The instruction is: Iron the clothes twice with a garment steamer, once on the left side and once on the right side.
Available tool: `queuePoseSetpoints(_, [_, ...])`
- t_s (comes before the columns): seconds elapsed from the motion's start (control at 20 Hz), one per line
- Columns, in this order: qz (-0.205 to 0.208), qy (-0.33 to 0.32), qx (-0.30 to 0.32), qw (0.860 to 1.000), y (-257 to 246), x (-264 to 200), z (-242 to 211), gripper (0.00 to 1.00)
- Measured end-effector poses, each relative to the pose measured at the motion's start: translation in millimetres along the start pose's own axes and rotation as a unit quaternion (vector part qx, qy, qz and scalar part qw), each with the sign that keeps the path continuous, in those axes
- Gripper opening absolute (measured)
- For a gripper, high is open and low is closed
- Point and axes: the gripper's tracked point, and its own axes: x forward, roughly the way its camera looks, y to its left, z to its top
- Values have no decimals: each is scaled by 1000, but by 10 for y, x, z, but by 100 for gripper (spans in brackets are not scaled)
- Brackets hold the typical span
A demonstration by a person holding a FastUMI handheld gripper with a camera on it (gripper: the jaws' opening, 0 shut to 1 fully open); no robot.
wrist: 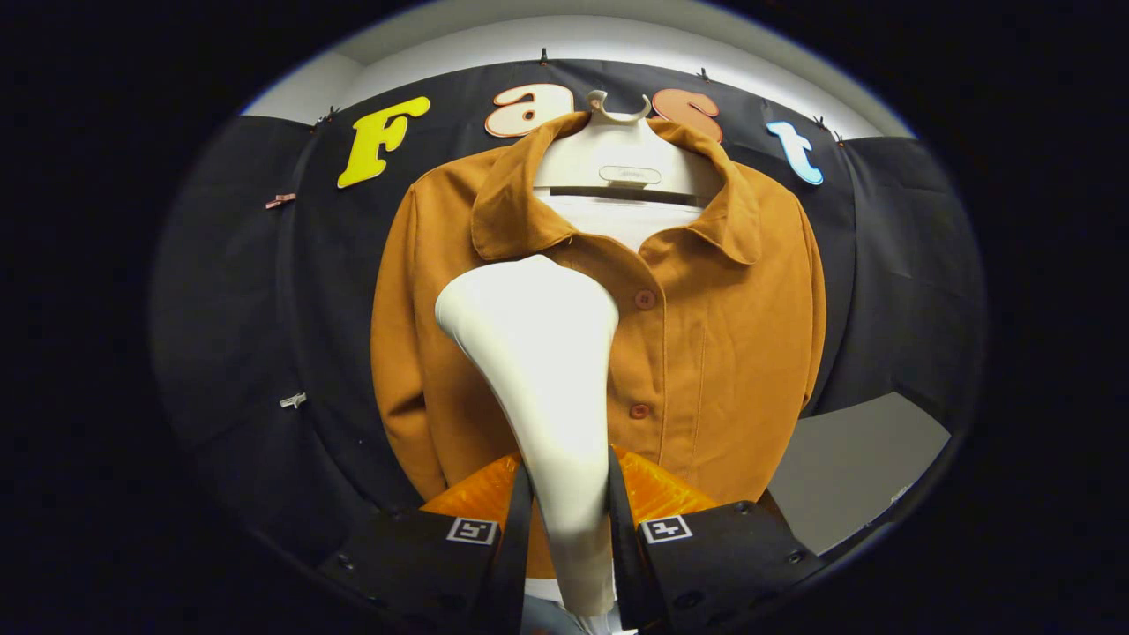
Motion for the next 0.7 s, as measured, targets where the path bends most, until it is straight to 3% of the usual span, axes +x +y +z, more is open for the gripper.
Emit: queuePoseSetpoints(0.7, [-4,83,8,996,139,475,-509,45])
